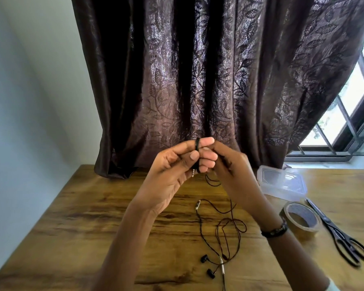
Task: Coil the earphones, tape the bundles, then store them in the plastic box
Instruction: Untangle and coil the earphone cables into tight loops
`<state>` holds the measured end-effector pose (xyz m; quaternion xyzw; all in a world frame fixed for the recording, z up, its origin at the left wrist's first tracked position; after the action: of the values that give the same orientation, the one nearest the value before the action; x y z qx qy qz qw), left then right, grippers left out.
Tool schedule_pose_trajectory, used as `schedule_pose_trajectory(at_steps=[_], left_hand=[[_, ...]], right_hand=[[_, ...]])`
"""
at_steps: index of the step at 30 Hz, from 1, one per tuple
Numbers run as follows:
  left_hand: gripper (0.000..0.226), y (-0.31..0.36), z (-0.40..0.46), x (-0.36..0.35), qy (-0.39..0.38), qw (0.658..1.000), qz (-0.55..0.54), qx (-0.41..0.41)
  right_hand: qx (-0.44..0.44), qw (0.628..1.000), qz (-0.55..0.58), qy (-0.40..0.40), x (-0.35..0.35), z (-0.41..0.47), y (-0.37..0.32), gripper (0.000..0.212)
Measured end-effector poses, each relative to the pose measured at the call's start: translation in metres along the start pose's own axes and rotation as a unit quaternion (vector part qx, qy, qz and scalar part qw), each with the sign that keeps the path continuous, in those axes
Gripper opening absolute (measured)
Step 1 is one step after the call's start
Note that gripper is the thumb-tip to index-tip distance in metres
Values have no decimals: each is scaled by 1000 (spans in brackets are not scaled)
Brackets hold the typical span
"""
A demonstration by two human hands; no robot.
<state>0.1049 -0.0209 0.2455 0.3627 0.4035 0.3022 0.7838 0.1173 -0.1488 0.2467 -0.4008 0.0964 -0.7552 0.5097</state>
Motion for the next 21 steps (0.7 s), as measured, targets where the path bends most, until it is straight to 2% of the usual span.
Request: schedule_pose_trajectory(at_steps=[4,10,16,21], left_hand=[[36,-2,3,3,15,1000,9,9],[38,-2,9,13,60,996,59,-11],[41,-7,8,14,60,985,159,-21],[40,-10,5,10,20,979,202,20]], right_hand=[[-19,999,-25,14,-10,-19,2,24],[-24,997,-76,-22,-23,-38,-1,12],[-11,992,-120,-27,-12,-38,-10,16],[23,989,-142,-28,5,-27,-18,15]])
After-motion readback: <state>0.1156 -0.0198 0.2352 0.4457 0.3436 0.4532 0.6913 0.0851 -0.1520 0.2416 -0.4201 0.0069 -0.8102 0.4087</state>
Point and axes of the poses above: each hand's wrist, its own z-axis towards the middle knuckle, its own x-axis out of the back of the hand, y = z × x, the point moved 5 cm from there along z, towards the middle knuckle, and after that the axes turned 9 degrees about -z, right-handed, at the moved point
